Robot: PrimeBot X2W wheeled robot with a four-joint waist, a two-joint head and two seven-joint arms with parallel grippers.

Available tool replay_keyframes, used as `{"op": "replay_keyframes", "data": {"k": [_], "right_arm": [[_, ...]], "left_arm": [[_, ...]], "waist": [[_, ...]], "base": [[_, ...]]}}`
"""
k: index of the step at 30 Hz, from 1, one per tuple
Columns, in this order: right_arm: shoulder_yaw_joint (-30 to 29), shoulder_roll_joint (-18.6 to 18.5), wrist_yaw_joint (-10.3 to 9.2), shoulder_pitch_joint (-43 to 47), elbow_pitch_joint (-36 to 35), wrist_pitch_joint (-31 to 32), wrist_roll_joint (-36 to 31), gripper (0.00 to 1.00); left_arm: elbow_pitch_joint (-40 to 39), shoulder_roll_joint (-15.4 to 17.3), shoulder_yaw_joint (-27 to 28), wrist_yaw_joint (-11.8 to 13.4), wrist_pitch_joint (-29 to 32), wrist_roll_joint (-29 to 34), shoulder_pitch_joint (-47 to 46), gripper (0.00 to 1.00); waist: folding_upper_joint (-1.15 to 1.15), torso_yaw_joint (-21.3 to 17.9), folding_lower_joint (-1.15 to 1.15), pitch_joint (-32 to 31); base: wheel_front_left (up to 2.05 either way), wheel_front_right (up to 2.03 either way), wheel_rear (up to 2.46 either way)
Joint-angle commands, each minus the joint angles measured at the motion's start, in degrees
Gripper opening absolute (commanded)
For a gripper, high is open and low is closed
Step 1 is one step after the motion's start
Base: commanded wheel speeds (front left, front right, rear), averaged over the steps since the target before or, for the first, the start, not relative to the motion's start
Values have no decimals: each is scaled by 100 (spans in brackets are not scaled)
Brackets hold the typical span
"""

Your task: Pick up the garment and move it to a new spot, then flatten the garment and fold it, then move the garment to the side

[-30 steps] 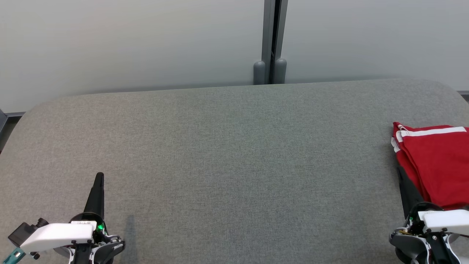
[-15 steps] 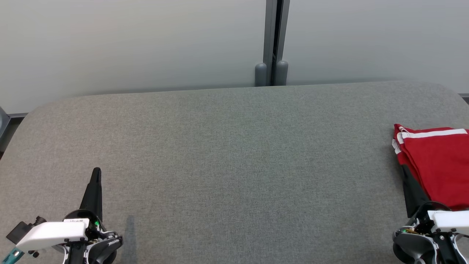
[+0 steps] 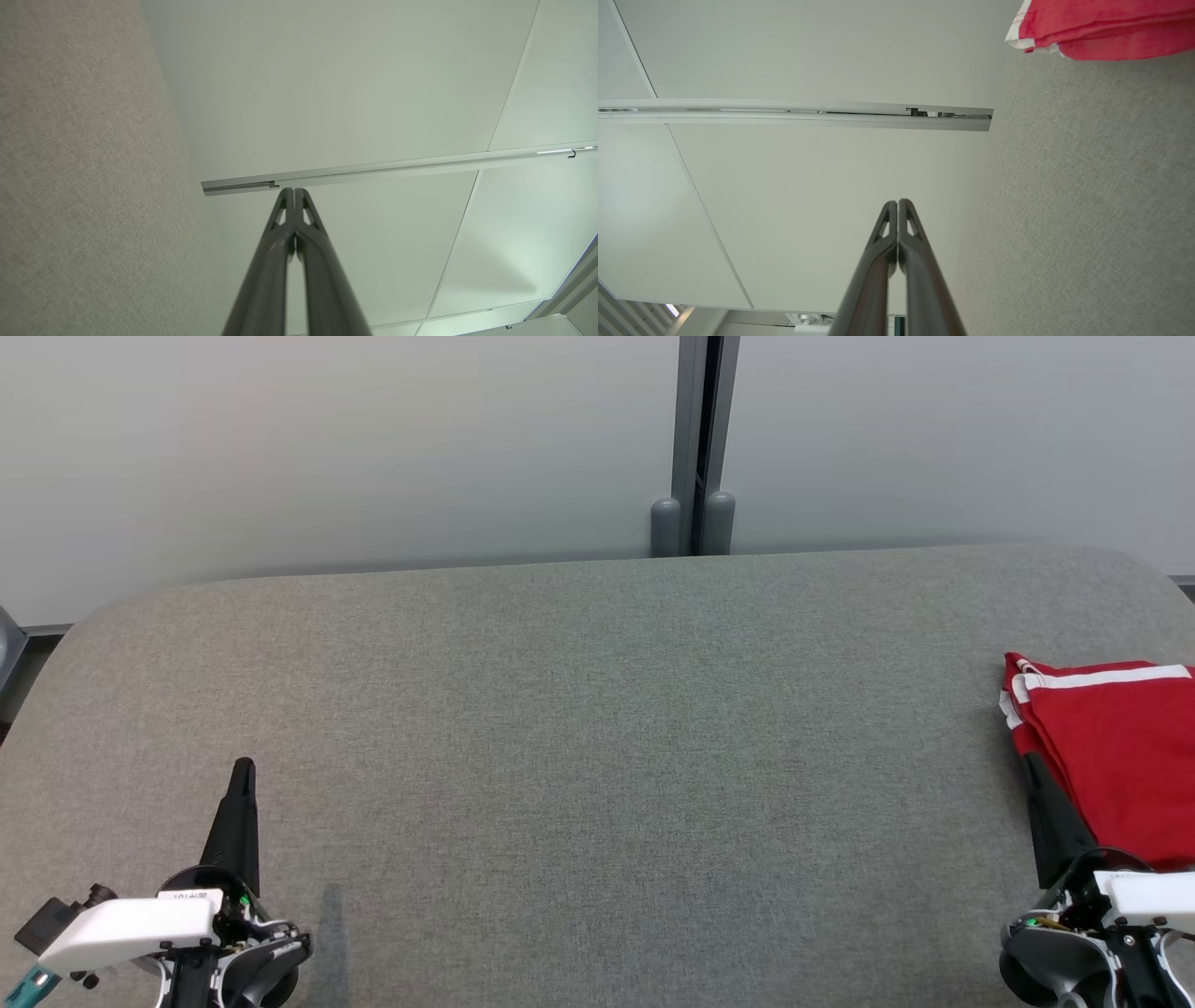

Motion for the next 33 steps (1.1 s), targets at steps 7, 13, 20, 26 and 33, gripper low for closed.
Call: {"op": "replay_keyframes", "data": {"k": [7,13,20,26,33], "right_arm": [[-9,-54,0,56,-22,20,14,0],[-9,-54,0,55,-22,20,14,0],[-9,-54,0,55,-22,20,14,0],[-8,-54,0,55,-22,20,14,0],[-8,-54,0,55,-22,20,14,0]], "left_arm": [[-14,28,25,-23,18,-8,-78,0],[-15,28,25,-24,19,-8,-78,0],[-15,28,25,-24,18,-8,-78,0],[-15,28,25,-23,18,-8,-78,0],[-15,28,25,-24,19,-8,-78,0]], "waist": [[0,0,0,0],[0,0,0,0],[0,0,0,0],[0,0,0,0],[0,0,0,0]], "base": [[0,0,0],[0,0,0],[0,0,0],[0,0,0],[0,0,0]]}}
